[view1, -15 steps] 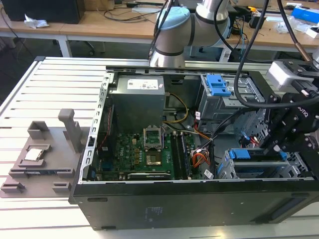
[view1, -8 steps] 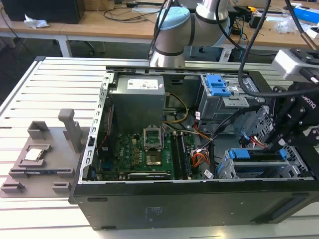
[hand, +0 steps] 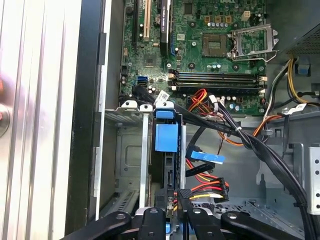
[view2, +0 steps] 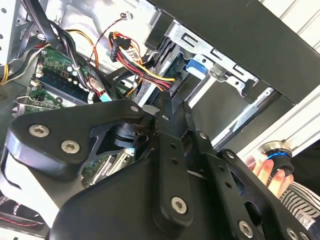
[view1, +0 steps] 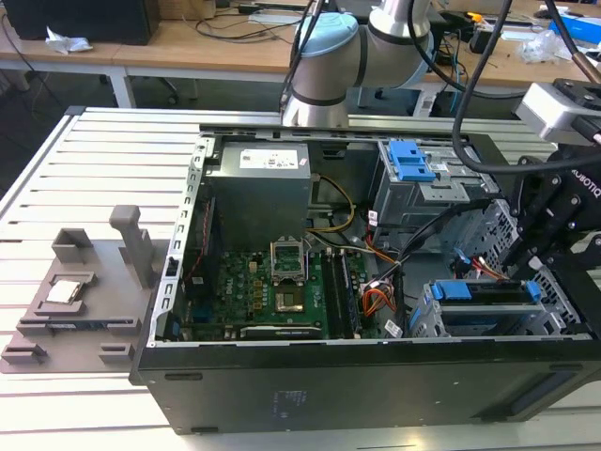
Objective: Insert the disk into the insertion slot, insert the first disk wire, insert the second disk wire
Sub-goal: 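Insert the first disk wire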
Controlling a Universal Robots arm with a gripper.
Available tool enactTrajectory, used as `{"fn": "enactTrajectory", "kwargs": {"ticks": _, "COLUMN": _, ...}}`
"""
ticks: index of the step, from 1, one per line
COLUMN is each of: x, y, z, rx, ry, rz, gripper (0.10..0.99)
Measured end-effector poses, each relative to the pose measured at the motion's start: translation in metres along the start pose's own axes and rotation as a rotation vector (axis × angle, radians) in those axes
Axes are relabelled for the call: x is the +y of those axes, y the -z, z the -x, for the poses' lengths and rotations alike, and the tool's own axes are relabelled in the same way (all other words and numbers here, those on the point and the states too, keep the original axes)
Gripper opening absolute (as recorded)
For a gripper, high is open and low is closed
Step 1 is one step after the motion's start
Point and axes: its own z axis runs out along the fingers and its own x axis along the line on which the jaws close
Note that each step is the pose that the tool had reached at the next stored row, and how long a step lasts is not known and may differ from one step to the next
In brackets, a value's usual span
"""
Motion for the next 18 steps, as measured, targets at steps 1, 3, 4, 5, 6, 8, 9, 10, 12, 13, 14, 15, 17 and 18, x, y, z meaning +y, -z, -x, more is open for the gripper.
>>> {"fn": "enactTrajectory", "kwargs": {"ticks": 1, "x": 0.0, "y": 0.0001, "z": 0.0002, "rx": 0.0001, "ry": 0.0, "rz": 0.0, "gripper": 0.247}}
{"fn": "enactTrajectory", "kwargs": {"ticks": 3, "x": -0.0001, "y": -0.0001, "z": 0.0003, "rx": -0.0001, "ry": 0.0, "rz": 0.0, "gripper": 0.165}}
{"fn": "enactTrajectory", "kwargs": {"ticks": 4, "x": 0.0, "y": -0.0001, "z": 0.0004, "rx": -0.0002, "ry": 0.0, "rz": 0.0, "gripper": 0.106}}
{"fn": "enactTrajectory", "kwargs": {"ticks": 5, "x": 0.0, "y": -0.0001, "z": 0.0005, "rx": -0.0025, "ry": 0.0, "rz": 0.0, "gripper": 0.106}}
{"fn": "enactTrajectory", "kwargs": {"ticks": 6, "x": 0.0, "y": -0.0001, "z": 0.0005, "rx": -0.003, "ry": 0.001, "rz": 0.0, "gripper": 0.106}}
{"fn": "enactTrajectory", "kwargs": {"ticks": 8, "x": 0.0001, "y": -0.0001, "z": 0.0004, "rx": -0.003, "ry": 0.0, "rz": 0.0, "gripper": 0.106}}
{"fn": "enactTrajectory", "kwargs": {"ticks": 9, "x": 0.0001, "y": -0.0001, "z": 0.0004, "rx": -0.003, "ry": 0.0, "rz": 0.0, "gripper": 0.106}}
{"fn": "enactTrajectory", "kwargs": {"ticks": 10, "x": 0.0001, "y": -0.0001, "z": 0.0004, "rx": -0.003, "ry": 0.0, "rz": 0.0, "gripper": 0.106}}
{"fn": "enactTrajectory", "kwargs": {"ticks": 12, "x": 0.0002, "y": -0.0001, "z": 0.0004, "rx": -0.0031, "ry": 0.0, "rz": 0.0, "gripper": 0.106}}
{"fn": "enactTrajectory", "kwargs": {"ticks": 13, "x": 0.0002, "y": -0.0001, "z": 0.0004, "rx": -0.0031, "ry": 0.0, "rz": 0.0, "gripper": 0.106}}
{"fn": "enactTrajectory", "kwargs": {"ticks": 14, "x": 0.0002, "y": -0.0001, "z": 0.0004, "rx": -0.0031, "ry": 0.0, "rz": 0.0, "gripper": 0.106}}
{"fn": "enactTrajectory", "kwargs": {"ticks": 15, "x": 0.0002, "y": -0.0001, "z": 0.0004, "rx": -0.003, "ry": 0.0, "rz": 0.0, "gripper": 0.106}}
{"fn": "enactTrajectory", "kwargs": {"ticks": 17, "x": 0.0002, "y": -0.0001, "z": 0.0004, "rx": -0.003, "ry": 0.0, "rz": 0.0, "gripper": 0.106}}
{"fn": "enactTrajectory", "kwargs": {"ticks": 18, "x": 0.0002, "y": -0.0001, "z": 0.0004, "rx": -0.003, "ry": 0.0, "rz": 0.0, "gripper": 0.106}}
